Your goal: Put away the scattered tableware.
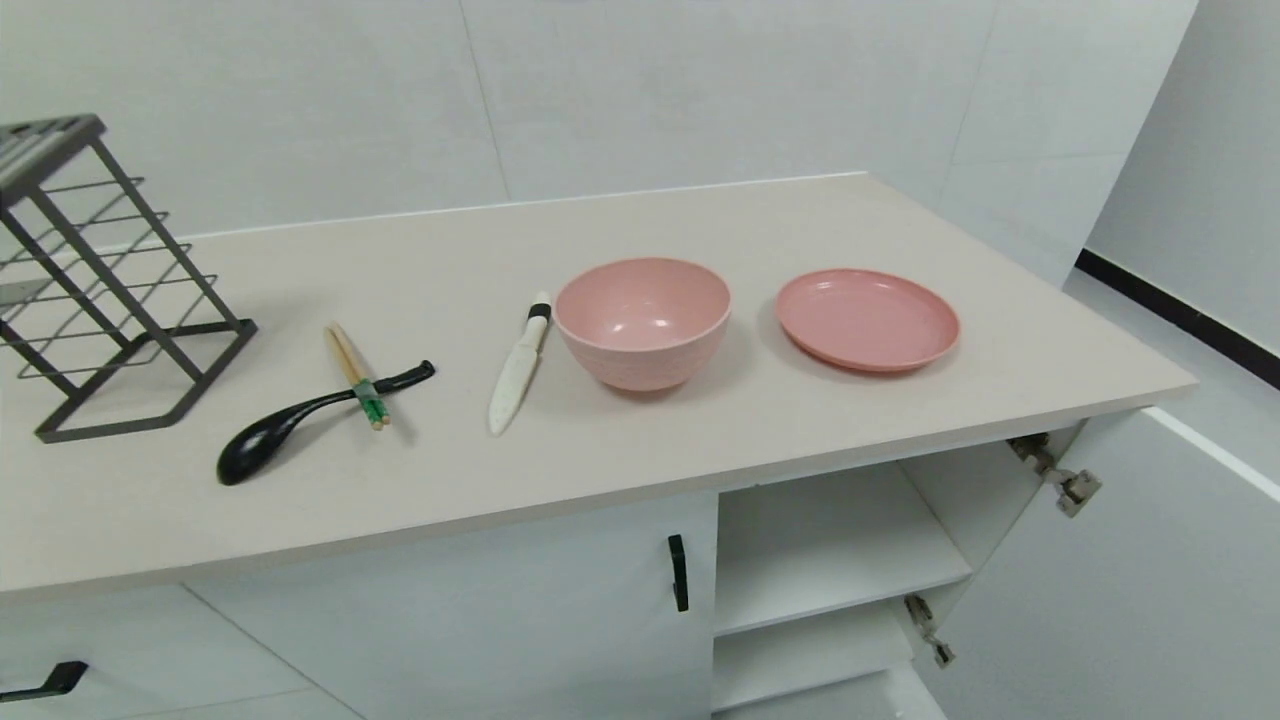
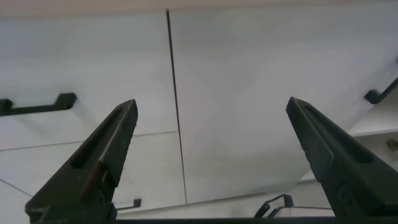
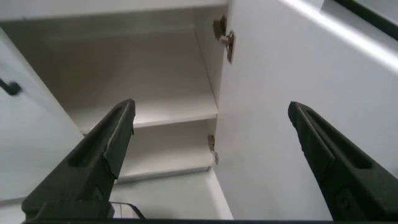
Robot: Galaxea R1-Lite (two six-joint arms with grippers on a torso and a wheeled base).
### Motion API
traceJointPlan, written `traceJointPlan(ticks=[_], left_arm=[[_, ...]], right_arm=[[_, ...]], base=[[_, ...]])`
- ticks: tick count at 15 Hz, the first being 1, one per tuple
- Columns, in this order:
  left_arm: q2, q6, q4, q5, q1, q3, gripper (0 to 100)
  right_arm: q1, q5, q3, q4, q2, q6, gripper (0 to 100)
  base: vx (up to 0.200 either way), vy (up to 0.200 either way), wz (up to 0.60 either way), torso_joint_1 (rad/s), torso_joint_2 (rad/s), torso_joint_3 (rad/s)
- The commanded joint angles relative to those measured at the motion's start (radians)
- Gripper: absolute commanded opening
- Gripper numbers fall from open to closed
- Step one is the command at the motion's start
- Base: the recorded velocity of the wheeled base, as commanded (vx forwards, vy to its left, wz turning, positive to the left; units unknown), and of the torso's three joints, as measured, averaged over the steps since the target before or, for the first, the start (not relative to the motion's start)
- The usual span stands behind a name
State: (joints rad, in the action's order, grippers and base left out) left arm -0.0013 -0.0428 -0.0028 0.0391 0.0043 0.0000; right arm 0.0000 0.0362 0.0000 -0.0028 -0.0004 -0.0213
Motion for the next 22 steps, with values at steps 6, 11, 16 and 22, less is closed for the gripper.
traceJointPlan(ticks=[6,11,16,22], left_arm=[[0.001,0.001,0.0,-0.001,0.0,0.0,100],[0.001,0.0,0.0,0.001,0.0,0.0,100],[0.001,0.0,0.0,0.002,0.0,0.0,100],[0.001,0.0,0.0,0.002,0.0,0.0,100]], right_arm=[[0.0,0.001,0.0,0.0,0.0,0.0,100],[0.0,-0.001,0.0,0.0,0.0,0.003,100],[0.0,-0.001,0.0,0.0,0.0,0.003,100],[0.0,-0.001,0.0,0.0,0.0,0.001,100]], base=[[0.0,0.0,0.0,0.321,-0.49,-0.228],[0.0,0.0,0.0,0.284,-0.52,-0.25],[0.12,0.0,0.0,0.292,-0.56,-0.273],[0.033,0.0,0.0,0.093,-0.16,-0.084]])
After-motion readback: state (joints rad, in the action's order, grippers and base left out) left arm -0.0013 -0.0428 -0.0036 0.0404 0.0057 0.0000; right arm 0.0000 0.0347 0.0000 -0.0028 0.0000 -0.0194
